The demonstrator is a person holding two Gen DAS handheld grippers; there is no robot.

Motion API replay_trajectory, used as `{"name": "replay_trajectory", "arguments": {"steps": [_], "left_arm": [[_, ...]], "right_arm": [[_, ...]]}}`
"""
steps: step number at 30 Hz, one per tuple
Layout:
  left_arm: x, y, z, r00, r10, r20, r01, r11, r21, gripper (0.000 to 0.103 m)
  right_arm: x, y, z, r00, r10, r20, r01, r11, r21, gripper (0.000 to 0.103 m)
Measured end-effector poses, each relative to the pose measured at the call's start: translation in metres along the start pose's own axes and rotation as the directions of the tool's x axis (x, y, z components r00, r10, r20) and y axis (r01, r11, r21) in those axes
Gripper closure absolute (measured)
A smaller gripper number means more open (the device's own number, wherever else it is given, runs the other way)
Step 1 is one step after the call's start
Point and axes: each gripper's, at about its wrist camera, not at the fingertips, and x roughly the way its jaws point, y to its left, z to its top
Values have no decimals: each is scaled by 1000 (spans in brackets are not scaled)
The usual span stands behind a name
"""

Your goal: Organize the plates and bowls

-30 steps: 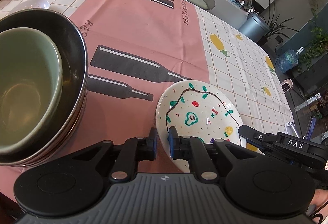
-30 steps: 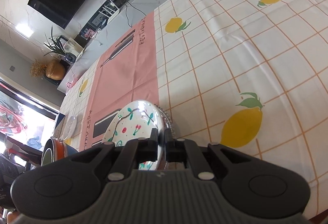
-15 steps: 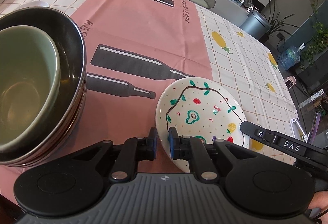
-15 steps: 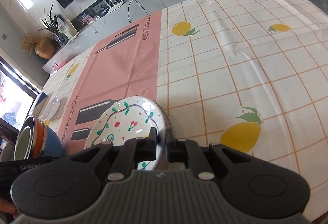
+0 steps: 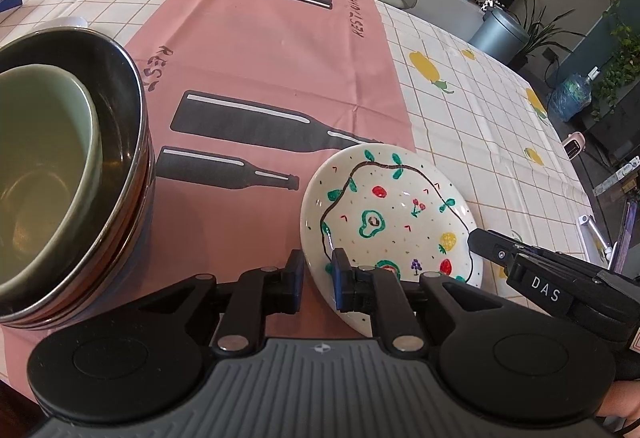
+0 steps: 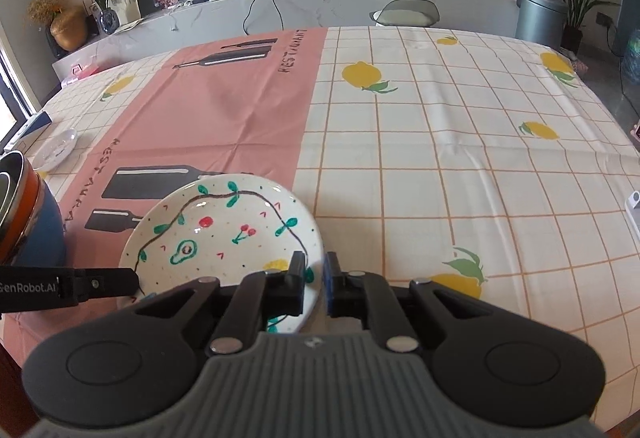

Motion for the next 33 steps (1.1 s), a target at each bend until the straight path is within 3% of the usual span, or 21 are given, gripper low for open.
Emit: {"name": "replay_trajectory", "arguments": {"steps": [8,16,18,25,33], "left_arm": [[-3,0,0,1000,18,19,-18,1000,10,72],[0,2,0,1000,5,17,-5,1000,10,71],[2,2,-1,1000,-5,4,5,1000,12,72],[-7,-4,-1,1000,0,31,-2,999,41,73],[-40,-17,9,996,-67,56,60,992,110,73]], "right_arm": [[-1,-3,0,999,36,2,-36,998,59,89],[-6,-11,-2,998,67,-6,-66,987,146,87],[-6,-12,-4,997,74,-12,-71,985,158,91],[-6,-12,-3,997,76,-14,-73,985,156,89],[-23,-9,10,997,74,13,-74,992,102,85]]}}
